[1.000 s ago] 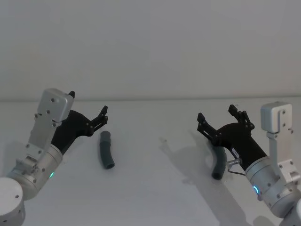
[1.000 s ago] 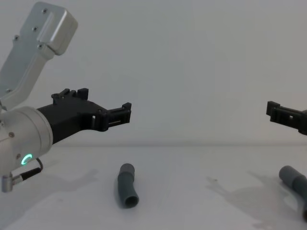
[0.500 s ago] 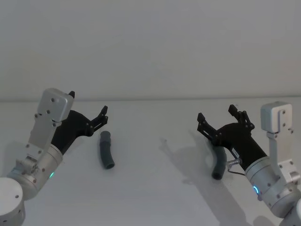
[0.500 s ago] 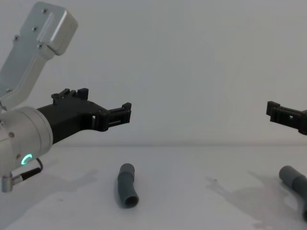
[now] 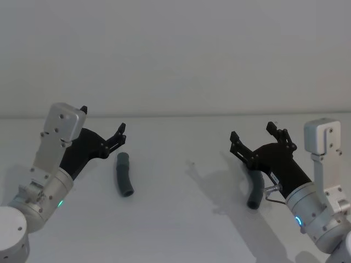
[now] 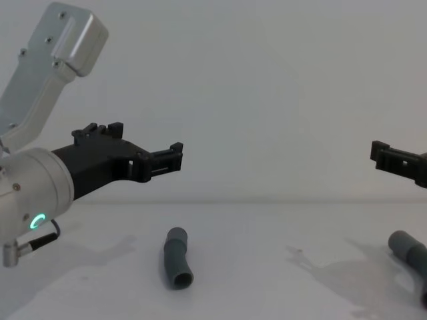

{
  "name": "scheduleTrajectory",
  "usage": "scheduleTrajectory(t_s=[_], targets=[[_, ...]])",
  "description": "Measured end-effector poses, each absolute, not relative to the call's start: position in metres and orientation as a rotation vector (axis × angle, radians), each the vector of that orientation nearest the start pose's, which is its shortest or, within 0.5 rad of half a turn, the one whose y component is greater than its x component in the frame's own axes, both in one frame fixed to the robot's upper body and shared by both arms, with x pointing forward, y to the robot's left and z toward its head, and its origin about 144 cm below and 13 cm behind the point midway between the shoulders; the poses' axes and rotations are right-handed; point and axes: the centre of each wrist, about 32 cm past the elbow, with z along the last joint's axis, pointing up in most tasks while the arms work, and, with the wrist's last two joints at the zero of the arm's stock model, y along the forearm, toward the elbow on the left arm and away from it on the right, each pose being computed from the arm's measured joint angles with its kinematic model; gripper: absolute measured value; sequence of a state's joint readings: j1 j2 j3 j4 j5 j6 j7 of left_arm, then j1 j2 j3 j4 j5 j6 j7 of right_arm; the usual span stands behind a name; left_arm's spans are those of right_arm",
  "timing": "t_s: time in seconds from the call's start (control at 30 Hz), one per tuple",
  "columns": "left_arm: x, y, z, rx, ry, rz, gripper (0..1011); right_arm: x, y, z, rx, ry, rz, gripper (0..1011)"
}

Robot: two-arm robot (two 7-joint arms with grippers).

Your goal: Use both hands to pick up one end of the pipe from the table, align the ends, and insert them.

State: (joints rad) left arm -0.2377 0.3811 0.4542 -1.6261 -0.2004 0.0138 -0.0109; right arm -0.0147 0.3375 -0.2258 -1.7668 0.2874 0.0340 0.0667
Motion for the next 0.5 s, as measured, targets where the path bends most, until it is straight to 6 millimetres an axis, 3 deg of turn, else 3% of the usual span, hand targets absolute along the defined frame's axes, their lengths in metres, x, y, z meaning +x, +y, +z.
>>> scheduleTrajectory(t_s=[0.5], targets=[[0.509, 0.184, 1.214, 0.110, -0.186, 1.151, 1006, 0.443, -0.237, 1.189, 0.026, -0.075, -1.229, 1001]])
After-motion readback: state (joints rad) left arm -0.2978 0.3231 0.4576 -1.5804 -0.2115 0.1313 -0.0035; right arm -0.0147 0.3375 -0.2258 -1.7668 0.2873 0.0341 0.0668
